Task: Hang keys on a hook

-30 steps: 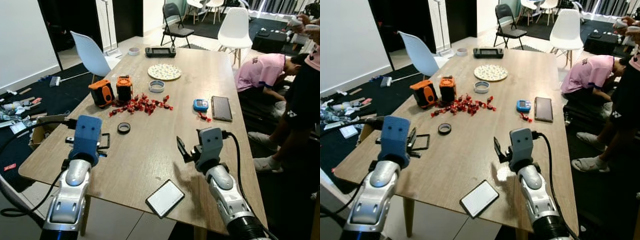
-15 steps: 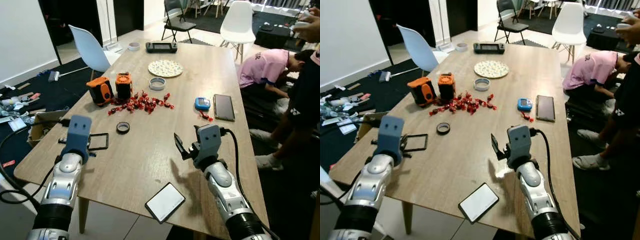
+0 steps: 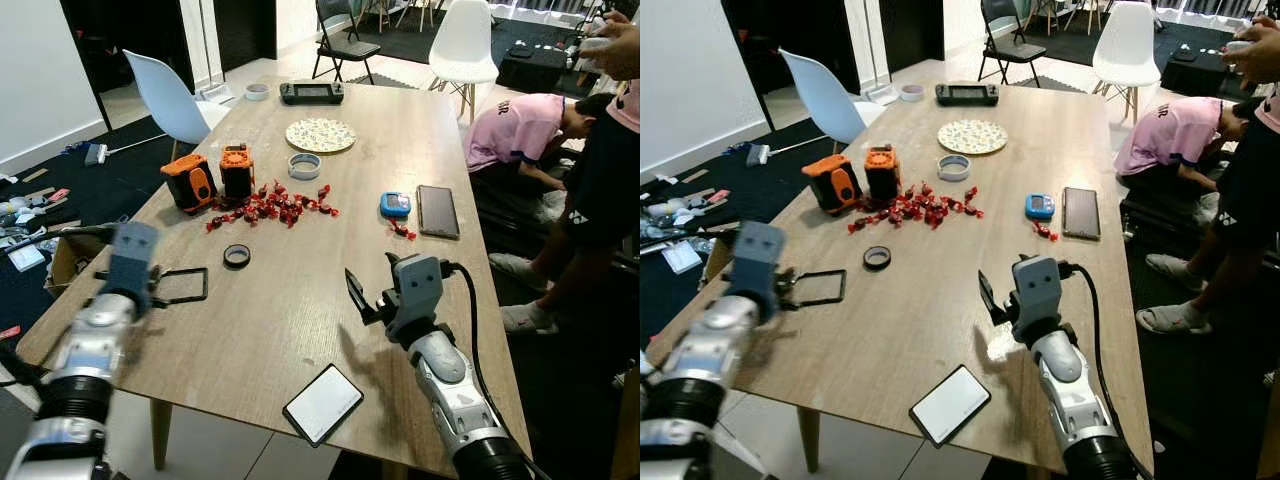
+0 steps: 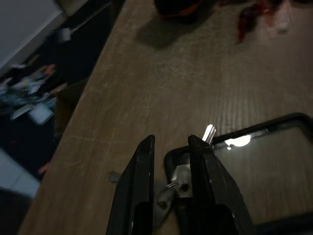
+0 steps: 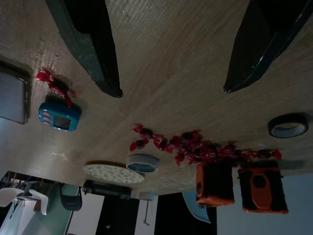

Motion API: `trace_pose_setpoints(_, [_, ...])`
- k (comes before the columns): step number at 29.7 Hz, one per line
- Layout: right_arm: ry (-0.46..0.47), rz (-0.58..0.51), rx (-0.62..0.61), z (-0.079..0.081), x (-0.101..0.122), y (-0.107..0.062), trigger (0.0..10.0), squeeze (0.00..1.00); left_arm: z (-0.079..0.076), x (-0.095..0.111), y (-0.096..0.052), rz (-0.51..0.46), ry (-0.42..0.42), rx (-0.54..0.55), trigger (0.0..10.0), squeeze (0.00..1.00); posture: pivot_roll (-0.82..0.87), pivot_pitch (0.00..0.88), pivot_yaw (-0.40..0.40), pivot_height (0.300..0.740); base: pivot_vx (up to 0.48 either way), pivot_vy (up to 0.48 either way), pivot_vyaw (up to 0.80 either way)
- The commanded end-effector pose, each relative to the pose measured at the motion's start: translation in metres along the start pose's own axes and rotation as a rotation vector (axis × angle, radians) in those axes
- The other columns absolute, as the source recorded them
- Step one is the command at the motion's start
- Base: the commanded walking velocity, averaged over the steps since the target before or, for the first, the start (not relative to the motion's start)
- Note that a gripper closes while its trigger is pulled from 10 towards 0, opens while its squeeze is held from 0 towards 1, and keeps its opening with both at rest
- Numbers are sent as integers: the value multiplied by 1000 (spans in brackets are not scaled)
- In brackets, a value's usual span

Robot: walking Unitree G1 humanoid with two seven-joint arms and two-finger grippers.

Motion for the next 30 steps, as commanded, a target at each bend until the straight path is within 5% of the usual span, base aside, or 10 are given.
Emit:
trace_pose_setpoints(1, [2, 5, 12, 3, -2, -2, 10000, 0, 6, -2, -3, 32, 1, -41, 10000, 0, 134, 146, -13, 740, 0, 0, 0])
trace_pose_setpoints(8, [2, -2, 31, 5, 0, 0, 10000, 0, 17, -7, -11, 102, -4, -156, 10000, 0, 137, 142, -23, 740, 0, 0, 0])
trace_pose_setpoints(21, [-2, -3, 31, 4, 0, -1, 10000, 0, 31, -13, -7, 136, 31, -80, 10000, 0, 124, 139, -22, 740, 0, 0, 0])
trace_pose_setpoints(30, [2, -3, 29, 5, 1, -2, 10000, 0, 55, 5, -18, 96, 24, -62, 10000, 0, 129, 146, -22, 740, 0, 0, 0])
Point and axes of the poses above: a point about 5 cm out from each wrist's last joint towards the gripper, its own y axis pointing out of the wrist towards the gripper, its own x axis along the axis of the wrist's last joint, z = x × y, the point moved 2 cm from there along y, pointing out of the wrist towards the gripper, and after that the axes turned 15 degrees about -y, right-handed, at the moved point
